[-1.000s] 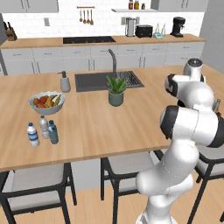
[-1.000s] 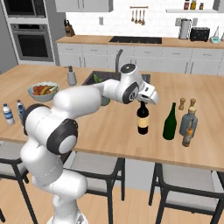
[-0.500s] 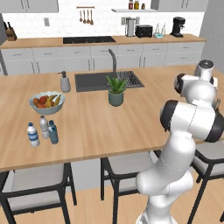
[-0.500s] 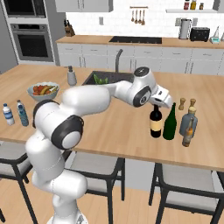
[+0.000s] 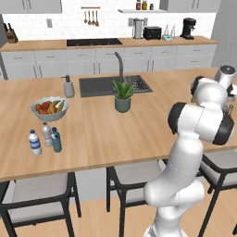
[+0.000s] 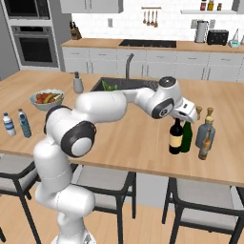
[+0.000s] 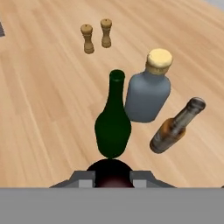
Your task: Move the plastic bottles in the middle to the plastics group, and the glass bottles in the middle to the glass group.
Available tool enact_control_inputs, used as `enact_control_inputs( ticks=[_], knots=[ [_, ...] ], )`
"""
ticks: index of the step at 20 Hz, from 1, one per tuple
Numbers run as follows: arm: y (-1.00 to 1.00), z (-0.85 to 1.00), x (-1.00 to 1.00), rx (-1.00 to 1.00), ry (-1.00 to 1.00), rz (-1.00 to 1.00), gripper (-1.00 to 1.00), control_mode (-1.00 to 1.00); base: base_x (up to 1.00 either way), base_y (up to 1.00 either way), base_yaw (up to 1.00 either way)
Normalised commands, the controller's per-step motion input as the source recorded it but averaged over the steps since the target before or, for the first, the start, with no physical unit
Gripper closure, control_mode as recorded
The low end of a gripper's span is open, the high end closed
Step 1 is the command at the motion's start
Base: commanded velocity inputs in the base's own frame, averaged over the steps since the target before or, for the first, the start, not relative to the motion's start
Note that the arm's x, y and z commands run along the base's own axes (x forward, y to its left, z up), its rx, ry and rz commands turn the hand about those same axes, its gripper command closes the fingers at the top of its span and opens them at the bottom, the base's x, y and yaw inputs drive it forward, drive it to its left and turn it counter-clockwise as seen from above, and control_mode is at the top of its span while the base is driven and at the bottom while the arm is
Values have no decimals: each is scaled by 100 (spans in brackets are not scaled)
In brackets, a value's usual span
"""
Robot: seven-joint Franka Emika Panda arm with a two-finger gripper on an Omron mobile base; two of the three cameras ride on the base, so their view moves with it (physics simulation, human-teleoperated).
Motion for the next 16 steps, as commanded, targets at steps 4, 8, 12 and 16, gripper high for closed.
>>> enact_control_inputs(
  ticks=[4, 8, 12, 16],
  knots=[
    [-36, -29, 4, 2, 6, 0, 100, -100, 0, 0, 0],
    [-27, -33, 8, 0, 0, 0, 100, -100, 0, 0, 0],
    [-5, -34, 16, 0, 0, 0, 100, -100, 0, 0, 0],
    [-14, -28, 15, 1, 0, 0, 100, -100, 0, 0, 0]
  ],
)
